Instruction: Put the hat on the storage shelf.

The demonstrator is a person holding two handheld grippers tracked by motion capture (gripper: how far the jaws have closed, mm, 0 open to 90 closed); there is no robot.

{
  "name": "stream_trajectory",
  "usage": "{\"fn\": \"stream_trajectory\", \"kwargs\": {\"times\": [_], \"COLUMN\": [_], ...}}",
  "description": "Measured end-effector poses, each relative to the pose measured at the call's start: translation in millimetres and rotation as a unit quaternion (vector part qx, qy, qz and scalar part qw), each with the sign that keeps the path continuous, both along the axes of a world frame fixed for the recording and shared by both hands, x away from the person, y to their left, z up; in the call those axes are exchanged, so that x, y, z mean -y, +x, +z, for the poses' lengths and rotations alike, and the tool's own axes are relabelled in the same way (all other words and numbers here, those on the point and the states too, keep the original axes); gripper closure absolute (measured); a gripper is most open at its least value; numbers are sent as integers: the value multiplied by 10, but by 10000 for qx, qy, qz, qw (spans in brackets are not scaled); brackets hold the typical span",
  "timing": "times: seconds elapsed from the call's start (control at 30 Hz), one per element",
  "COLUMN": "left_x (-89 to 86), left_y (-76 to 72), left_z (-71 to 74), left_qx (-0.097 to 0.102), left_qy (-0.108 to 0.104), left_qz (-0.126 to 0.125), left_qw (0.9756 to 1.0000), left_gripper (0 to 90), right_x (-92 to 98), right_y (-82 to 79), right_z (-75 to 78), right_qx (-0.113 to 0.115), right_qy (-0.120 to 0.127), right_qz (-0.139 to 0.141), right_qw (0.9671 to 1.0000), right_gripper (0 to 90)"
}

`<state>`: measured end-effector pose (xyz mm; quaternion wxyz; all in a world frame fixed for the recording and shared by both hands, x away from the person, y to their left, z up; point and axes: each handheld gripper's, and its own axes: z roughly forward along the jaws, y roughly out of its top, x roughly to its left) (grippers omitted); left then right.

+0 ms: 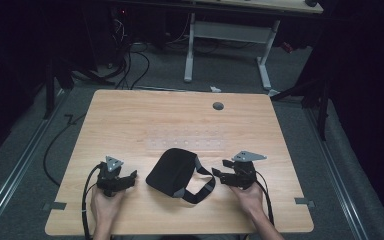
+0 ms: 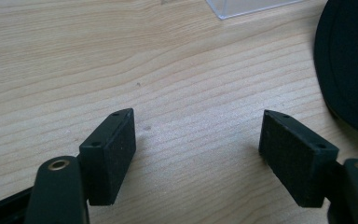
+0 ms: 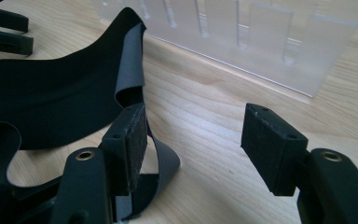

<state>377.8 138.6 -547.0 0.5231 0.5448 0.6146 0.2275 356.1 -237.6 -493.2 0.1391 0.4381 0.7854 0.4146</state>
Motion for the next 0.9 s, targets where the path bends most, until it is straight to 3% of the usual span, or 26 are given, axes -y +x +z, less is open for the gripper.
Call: {"fn": "stream_trajectory", "kwargs": {"times": [0.3, 0.8, 0.9], "left_x": [3, 6, 8], "left_y": [1, 1, 2], "left_z": [-3, -3, -3], "left_qx": [20, 22, 28], "left_qy": [-2, -8, -18], "left_qz": [5, 5, 11], "left_qw": [10000, 10000, 10000], "left_gripper": [274, 269, 268], "right_x": [-183, -515, -558], "right_y": [153, 390, 436], "right_z": [4, 9, -12], "right_qx": [-102, -201, -314], "right_qy": [105, 58, 172], "right_qz": [189, 516, 586], "right_qw": [9997, 9985, 9976], "right_gripper": [399, 401, 409]}}
